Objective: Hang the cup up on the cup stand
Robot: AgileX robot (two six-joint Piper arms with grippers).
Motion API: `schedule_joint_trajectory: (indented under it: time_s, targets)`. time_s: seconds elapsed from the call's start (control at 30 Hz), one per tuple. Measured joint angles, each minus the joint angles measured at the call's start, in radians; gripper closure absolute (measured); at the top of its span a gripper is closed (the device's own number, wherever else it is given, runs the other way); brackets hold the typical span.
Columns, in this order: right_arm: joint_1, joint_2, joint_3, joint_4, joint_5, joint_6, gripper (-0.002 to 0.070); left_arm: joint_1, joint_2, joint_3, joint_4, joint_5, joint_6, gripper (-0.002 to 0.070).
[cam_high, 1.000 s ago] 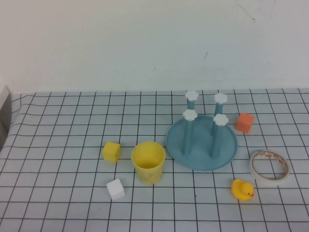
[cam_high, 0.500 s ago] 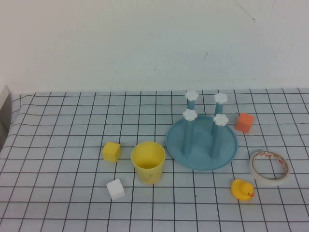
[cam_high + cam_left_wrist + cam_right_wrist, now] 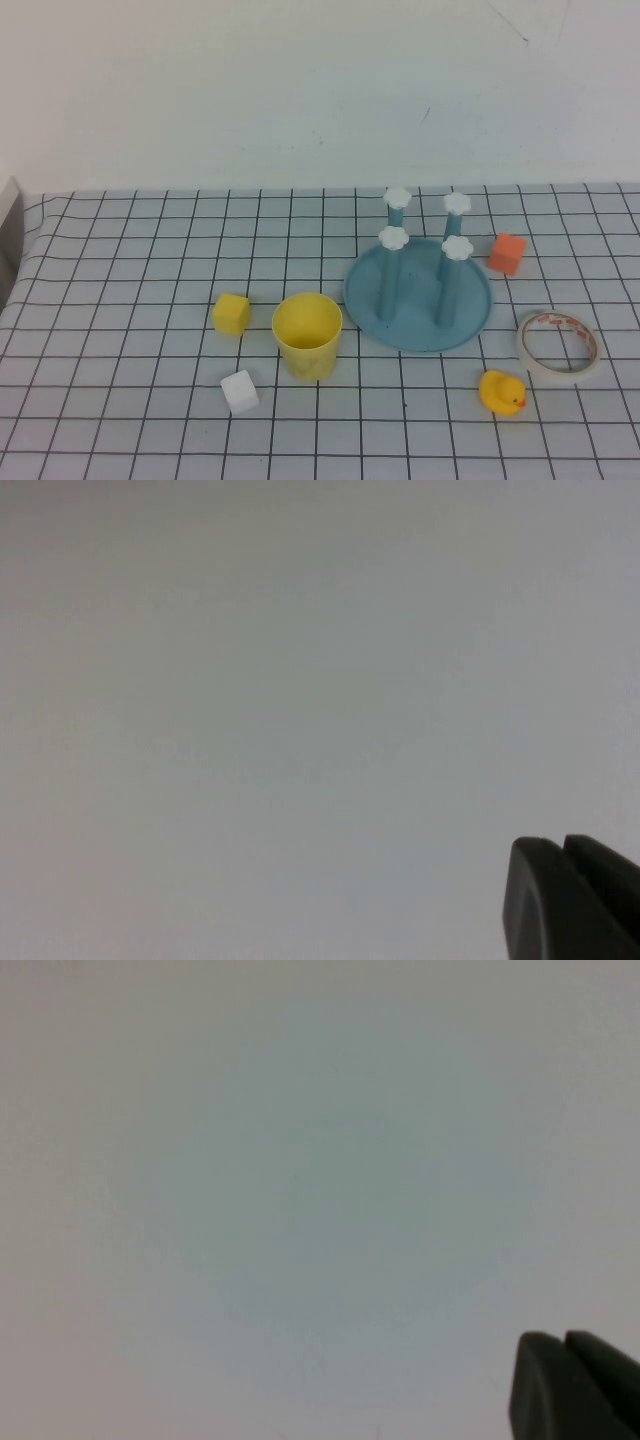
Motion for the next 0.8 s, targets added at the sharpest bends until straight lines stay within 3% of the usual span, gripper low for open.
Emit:
schedule_joint_trajectory:
  time_s: [0.27, 0.4, 0.67, 0.8]
  targets:
    - [0.000, 0.000, -0.002, 0.005, 0.000, -0.016, 0.0678, 0.000, 0.000, 0.000, -0.012, -0.019, 0.000, 0.0678]
    - [0.000, 0.000, -0.084, 0.005, 0.132, -0.089, 0.0678, 0.000, 0.000, -0.007, -0.033, 0.032, -0.002, 0.0678]
    - [0.000, 0.024, -0.333, 0.005, 0.556, -0.342, 0.0678, 0.000, 0.000, -0.292, -0.033, 0.551, 0.215, 0.0678]
    - [0.000, 0.196, -0.412, 0.005, 0.768, -0.411, 0.0678, 0.000, 0.079, -0.438, -0.037, 0.820, 0.262, 0.0678]
